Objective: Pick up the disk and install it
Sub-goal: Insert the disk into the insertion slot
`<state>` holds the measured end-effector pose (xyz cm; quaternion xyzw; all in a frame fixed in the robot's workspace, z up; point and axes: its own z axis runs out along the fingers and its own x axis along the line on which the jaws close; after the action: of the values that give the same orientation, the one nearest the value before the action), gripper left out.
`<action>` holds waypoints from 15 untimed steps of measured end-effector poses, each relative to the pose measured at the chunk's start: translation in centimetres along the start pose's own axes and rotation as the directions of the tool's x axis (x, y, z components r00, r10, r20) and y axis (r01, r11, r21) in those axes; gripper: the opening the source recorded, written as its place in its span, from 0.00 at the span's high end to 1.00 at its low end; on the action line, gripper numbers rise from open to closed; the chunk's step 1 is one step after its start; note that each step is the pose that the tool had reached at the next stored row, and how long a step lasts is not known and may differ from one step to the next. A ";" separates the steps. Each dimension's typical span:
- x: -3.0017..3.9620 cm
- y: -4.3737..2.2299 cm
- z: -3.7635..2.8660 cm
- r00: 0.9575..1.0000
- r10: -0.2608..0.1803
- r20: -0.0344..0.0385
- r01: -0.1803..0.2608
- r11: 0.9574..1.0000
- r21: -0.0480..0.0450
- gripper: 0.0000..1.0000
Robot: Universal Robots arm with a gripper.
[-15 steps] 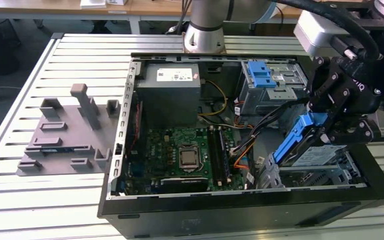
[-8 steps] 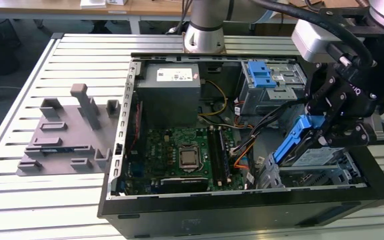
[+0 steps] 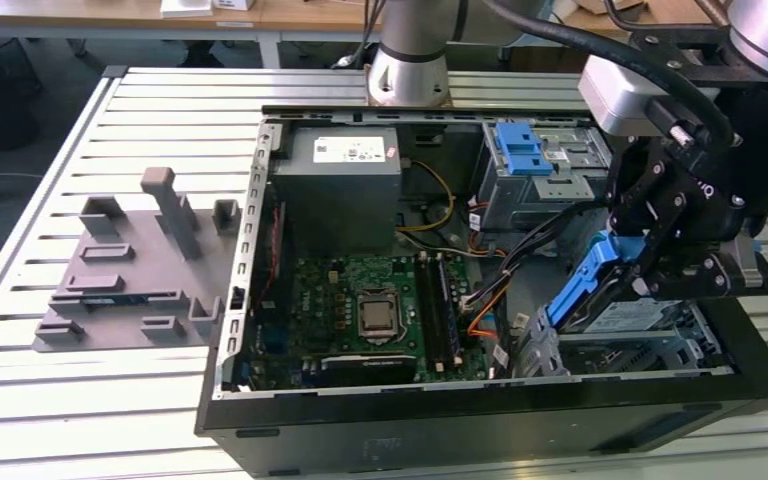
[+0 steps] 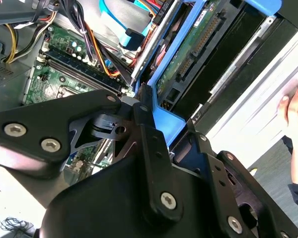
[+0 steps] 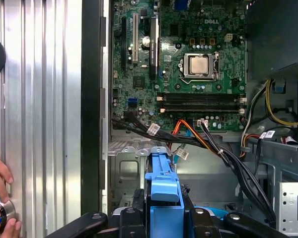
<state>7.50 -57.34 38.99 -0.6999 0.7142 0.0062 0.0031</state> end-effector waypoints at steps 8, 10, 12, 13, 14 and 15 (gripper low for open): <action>0.00 0.00 0.12 1.000 0.000 0.001 0.000 1.000 0.000 0.64; 0.01 0.00 0.27 1.000 0.000 0.000 0.000 1.000 0.000 0.64; 0.01 0.00 0.48 1.000 0.000 0.000 0.000 1.000 0.000 0.64; 0.01 0.00 0.58 1.000 0.000 0.000 0.000 1.000 0.000 0.64; 0.01 -0.01 1.02 1.000 0.000 0.000 0.000 1.000 0.000 0.64; 0.01 -0.01 1.14 1.000 0.000 0.000 0.000 1.000 0.000 0.64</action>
<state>7.50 -57.34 37.86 -0.6999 0.7142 0.0063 0.0033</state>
